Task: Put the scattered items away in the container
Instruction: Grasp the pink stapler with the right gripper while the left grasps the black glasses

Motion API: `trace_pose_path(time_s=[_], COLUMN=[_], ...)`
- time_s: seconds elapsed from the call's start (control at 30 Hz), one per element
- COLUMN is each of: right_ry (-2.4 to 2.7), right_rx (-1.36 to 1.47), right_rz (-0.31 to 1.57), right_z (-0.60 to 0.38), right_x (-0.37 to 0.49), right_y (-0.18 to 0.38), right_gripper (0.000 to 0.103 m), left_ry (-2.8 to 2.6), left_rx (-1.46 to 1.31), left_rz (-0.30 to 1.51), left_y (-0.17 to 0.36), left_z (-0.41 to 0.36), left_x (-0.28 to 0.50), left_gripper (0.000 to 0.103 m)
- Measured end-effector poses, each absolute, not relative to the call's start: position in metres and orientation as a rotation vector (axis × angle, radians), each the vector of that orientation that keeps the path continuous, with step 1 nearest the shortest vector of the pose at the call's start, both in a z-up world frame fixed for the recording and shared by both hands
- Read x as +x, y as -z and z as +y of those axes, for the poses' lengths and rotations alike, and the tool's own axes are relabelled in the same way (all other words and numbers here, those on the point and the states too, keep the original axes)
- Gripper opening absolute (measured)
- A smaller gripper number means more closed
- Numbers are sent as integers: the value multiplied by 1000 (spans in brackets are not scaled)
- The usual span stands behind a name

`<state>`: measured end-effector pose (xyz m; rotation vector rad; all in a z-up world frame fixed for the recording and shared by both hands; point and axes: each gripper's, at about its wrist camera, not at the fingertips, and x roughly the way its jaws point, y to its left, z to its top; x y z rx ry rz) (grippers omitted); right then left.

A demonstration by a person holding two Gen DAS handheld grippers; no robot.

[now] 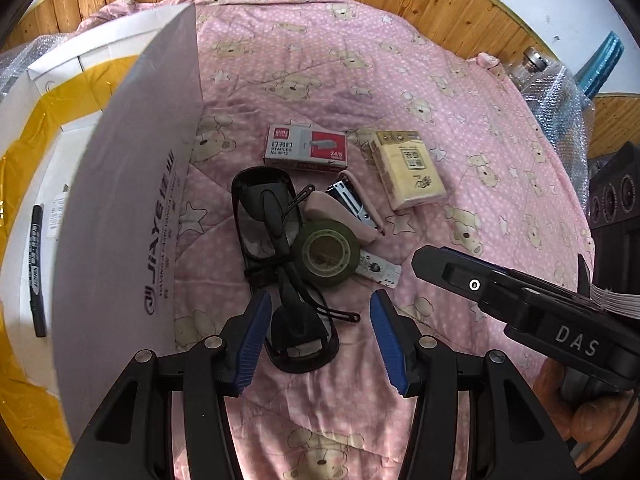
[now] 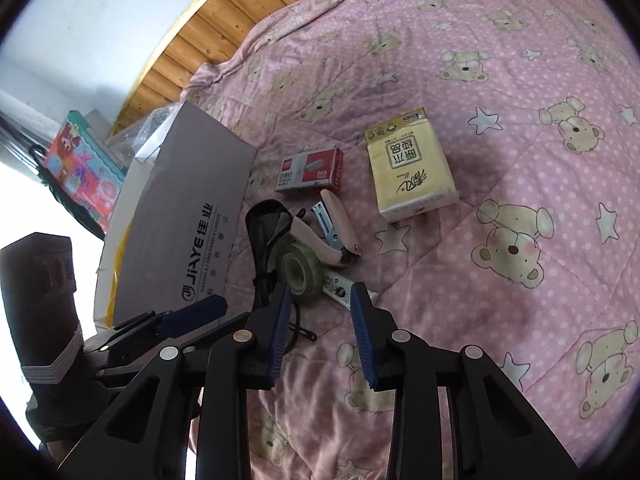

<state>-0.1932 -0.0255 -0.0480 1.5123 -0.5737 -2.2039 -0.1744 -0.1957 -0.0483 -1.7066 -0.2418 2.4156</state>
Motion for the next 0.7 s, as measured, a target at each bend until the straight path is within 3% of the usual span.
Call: trace_pose_path(time_s=[0.43,0.7], right_ry=[2135,2418], right_rx=[1573,1564], right_rz=[-507,-606], right_z=[-46,4], right_x=[-232,-243], right_y=[82,75], right_gripper=[36,31], left_ry=[-2385,-2332], left_rx=[-1759,-1635], left_rz=[-242,-208], left_y=[83,77], left_z=[-195,-179], left_x=[-191,-186], left_gripper=[52,39])
